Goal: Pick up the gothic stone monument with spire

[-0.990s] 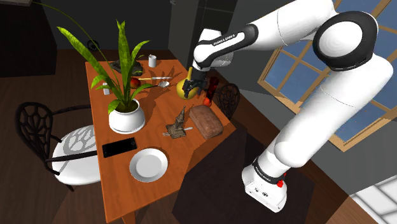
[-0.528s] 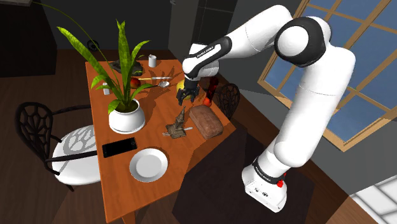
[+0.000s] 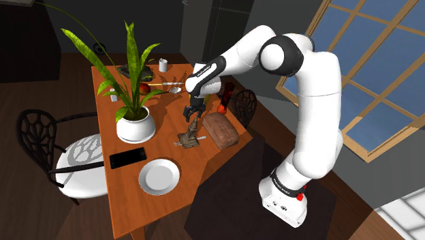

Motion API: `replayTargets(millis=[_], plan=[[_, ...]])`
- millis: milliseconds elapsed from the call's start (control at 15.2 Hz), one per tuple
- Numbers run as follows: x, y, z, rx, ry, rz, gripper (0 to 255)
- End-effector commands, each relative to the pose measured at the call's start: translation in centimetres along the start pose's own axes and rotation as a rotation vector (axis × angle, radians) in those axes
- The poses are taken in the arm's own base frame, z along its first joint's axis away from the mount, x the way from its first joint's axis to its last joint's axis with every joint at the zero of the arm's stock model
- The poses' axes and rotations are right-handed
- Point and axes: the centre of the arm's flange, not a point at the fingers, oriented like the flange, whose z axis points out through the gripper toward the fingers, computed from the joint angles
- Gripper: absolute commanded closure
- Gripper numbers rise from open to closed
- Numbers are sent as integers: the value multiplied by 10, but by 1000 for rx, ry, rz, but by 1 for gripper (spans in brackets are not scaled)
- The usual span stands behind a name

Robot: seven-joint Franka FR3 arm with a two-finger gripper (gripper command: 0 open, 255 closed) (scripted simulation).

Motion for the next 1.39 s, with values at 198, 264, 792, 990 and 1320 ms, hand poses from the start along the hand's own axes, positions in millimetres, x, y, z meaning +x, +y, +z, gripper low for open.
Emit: replayTargets(millis=[198, 264, 792, 990, 1320], plan=[[11, 3, 31, -1, -8, -3, 0], [12, 3, 36, -1, -8, -3, 0], [14, 6, 55, -1, -8, -3, 255], [14, 6, 55, -1, -8, -3, 255], [14, 5, 49, -1, -8, -3, 255]])
